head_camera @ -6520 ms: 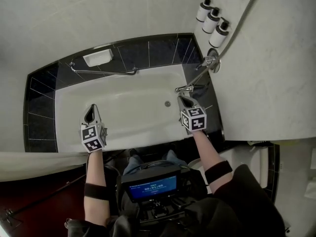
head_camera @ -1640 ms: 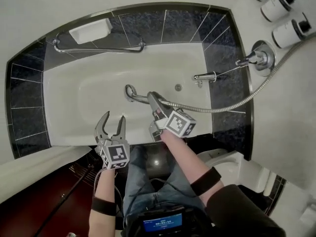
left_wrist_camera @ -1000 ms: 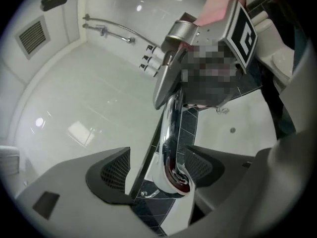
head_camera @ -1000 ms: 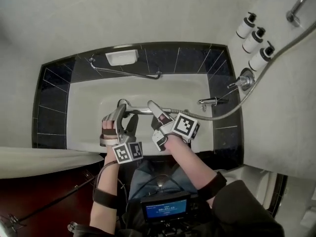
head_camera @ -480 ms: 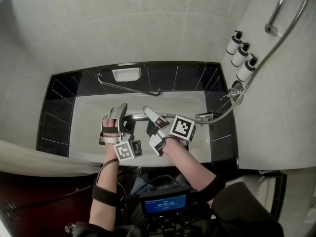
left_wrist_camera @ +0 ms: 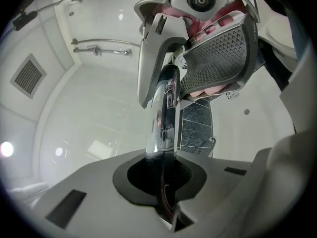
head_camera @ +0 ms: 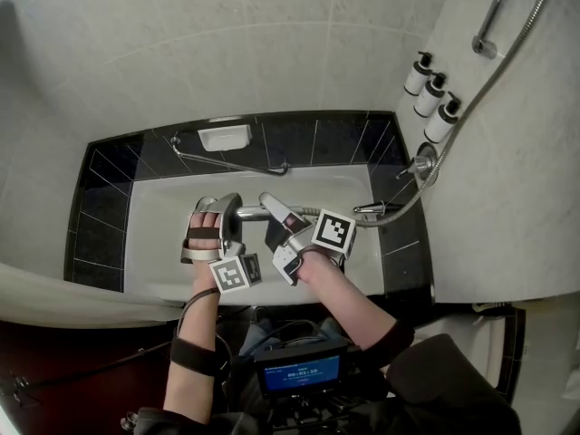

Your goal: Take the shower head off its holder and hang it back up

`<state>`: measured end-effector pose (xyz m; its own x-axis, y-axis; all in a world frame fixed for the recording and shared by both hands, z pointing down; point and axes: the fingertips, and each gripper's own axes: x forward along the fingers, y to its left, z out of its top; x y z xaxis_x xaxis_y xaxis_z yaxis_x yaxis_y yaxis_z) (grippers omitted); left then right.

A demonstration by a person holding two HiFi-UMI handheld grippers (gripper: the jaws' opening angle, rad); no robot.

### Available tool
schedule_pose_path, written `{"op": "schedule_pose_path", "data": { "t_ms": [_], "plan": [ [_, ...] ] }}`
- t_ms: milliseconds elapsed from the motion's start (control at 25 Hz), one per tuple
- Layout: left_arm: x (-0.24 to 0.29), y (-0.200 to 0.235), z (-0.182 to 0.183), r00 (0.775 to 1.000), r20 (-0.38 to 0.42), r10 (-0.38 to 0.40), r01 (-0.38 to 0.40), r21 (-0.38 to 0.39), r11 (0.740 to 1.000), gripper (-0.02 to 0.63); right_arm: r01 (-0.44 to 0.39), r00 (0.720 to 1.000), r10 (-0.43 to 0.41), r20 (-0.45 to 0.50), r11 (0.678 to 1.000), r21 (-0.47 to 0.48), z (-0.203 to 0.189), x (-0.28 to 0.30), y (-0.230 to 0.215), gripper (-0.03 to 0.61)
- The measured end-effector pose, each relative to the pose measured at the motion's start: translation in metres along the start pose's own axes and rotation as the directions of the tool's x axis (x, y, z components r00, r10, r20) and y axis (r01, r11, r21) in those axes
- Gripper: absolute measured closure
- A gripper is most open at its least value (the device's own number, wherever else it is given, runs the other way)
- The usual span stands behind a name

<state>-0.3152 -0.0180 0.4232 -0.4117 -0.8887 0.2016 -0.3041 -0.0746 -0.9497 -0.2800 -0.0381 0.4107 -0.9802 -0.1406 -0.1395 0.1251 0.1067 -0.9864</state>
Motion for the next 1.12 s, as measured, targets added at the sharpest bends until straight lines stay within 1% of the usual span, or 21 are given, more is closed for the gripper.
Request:
{"op": "schedule_pose_path", "data": {
  "t_ms": [120,320,480,520,640,720,960,1040,1120],
  "plan": [
    [0.002,-0.004,0.002,1.0,-0.006,-0.015,0.015,0.002,1.0,0.586,0.007,1.0,-0.007,0.007,1.0,0.014,0.003,-0.003,-0.004,0.43],
    [0.008,-0.009,0.005,0.999,-0.015,-0.041,0.041,-0.009,0.999,0.588,0.011,1.0,-0.011,0.003,1.0,0.013,0.009,-0.003,-0.009,0.426],
    [0.015,-0.01,0.008,0.999,-0.018,-0.045,0.045,-0.007,0.999,0.589,0.021,1.0,-0.021,0.013,1.0,0.017,0.015,-0.005,-0.012,0.424],
    [0.017,-0.009,0.008,0.999,-0.02,-0.047,0.047,-0.01,0.999,0.591,0.022,1.0,-0.022,0.017,1.0,0.013,0.017,-0.005,-0.011,0.421],
    [0.023,-0.005,0.006,0.999,-0.024,-0.049,0.049,-0.012,0.999,0.592,0.018,1.0,-0.018,0.023,1.0,0.008,0.021,-0.007,-0.011,0.38],
    [0.028,-0.003,0.006,0.998,-0.026,-0.051,0.051,-0.008,0.999,0.592,0.014,1.0,-0.014,0.021,1.0,0.0,0.022,-0.008,-0.01,0.38],
    [0.045,0.008,-0.005,0.997,-0.056,-0.051,0.05,-0.024,0.998,0.595,0.014,1.0,-0.014,-0.004,0.998,-0.058,0.025,-0.018,-0.009,0.387],
    [0.05,0.012,-0.007,0.997,-0.063,-0.052,0.05,-0.027,0.998,0.595,0.024,1.0,-0.024,-0.006,0.995,-0.093,0.028,-0.023,-0.009,0.388],
    [0.054,0.015,-0.009,0.996,-0.067,-0.052,0.05,-0.034,0.998,0.595,0.043,0.999,-0.046,-0.015,0.987,-0.152,0.031,-0.029,-0.01,0.391]
  ]
}}
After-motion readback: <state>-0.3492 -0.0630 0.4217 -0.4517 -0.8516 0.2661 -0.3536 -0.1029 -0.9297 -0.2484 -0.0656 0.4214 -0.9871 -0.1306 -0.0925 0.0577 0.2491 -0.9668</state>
